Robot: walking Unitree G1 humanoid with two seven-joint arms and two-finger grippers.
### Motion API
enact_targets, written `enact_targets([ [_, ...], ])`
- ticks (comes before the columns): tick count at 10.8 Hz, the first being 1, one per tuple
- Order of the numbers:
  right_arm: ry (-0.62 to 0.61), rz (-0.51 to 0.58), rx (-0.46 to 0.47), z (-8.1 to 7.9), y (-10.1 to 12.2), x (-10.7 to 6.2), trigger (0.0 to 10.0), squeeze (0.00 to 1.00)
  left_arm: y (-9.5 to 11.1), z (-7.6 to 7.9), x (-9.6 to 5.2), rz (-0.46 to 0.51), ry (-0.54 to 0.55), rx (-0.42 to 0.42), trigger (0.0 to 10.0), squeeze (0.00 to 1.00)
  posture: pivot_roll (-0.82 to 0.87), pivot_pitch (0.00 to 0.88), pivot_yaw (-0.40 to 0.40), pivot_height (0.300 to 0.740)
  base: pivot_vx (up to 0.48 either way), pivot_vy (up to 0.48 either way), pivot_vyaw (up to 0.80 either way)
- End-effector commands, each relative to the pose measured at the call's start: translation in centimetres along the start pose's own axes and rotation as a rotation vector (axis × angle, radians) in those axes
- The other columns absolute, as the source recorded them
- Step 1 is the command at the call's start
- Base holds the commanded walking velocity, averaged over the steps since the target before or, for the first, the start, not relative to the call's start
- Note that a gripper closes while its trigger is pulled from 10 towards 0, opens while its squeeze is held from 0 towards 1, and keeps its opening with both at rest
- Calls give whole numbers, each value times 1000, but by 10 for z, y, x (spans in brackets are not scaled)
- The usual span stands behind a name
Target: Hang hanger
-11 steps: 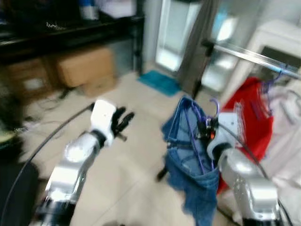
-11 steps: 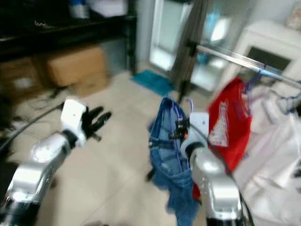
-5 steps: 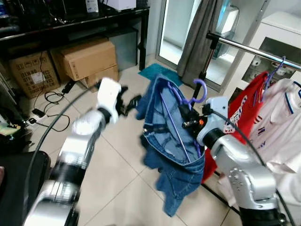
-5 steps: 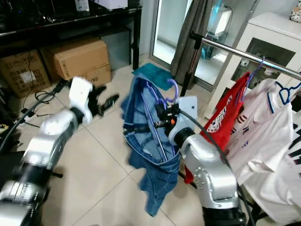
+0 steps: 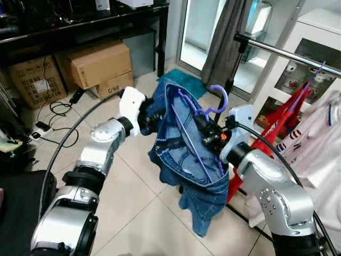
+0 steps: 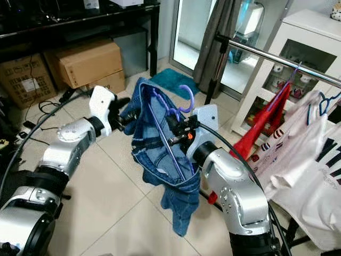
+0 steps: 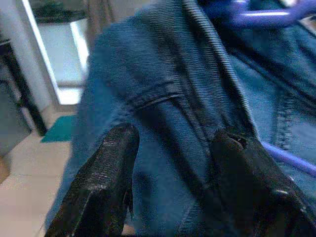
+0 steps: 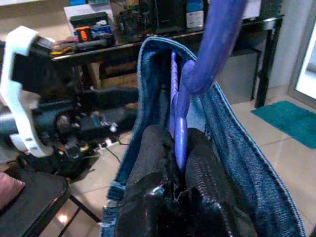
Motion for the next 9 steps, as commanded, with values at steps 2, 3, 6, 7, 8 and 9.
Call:
enact_targets([
  [2, 37, 62, -19, -6, 15, -1, 0, 0, 15, 13, 3, 84, -70, 89, 10000, 0, -192, 0, -43, 740, 0, 0, 0],
  [3, 38, 60, -18, -6, 13, -1, 0, 0, 17, 18, 0, 121, -97, 96, 10000, 0, -192, 0, -43, 740, 0, 0, 0],
  [6, 52, 54, -12, -10, 12, -2, 0, 0, 12, 11, 0, 90, -26, 133, 10000, 0, -189, 0, -37, 740, 0, 0, 0],
  [7, 53, 55, -11, -11, 11, -2, 0, 0, 10, 5, 0, 72, 17, 134, 10000, 0, -193, 0, -33, 740, 0, 0, 0],
  [8, 54, 58, -9, -12, 12, -3, 0, 0, 11, 5, 0, 78, 22, 136, 10000, 0, -194, 0, -35, 740, 0, 0, 0],
  [9, 56, 56, -14, -12, 11, -2, 0, 0, 11, 4, 1, 83, 26, 124, 10000, 0, -199, 0, -35, 740, 0, 0, 0],
])
Point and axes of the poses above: a point about 5 cm out from each wrist's last joint towards the gripper, its own x axis pointing out of the wrist towards the gripper, its own y axis along the axis of the wrist's last joint, z = x × y, the point moved 1 cm from there along x, pointing out of the wrist towards the gripper, and after that the axes turned 9 degrees about -x, right-handed, at the moved point
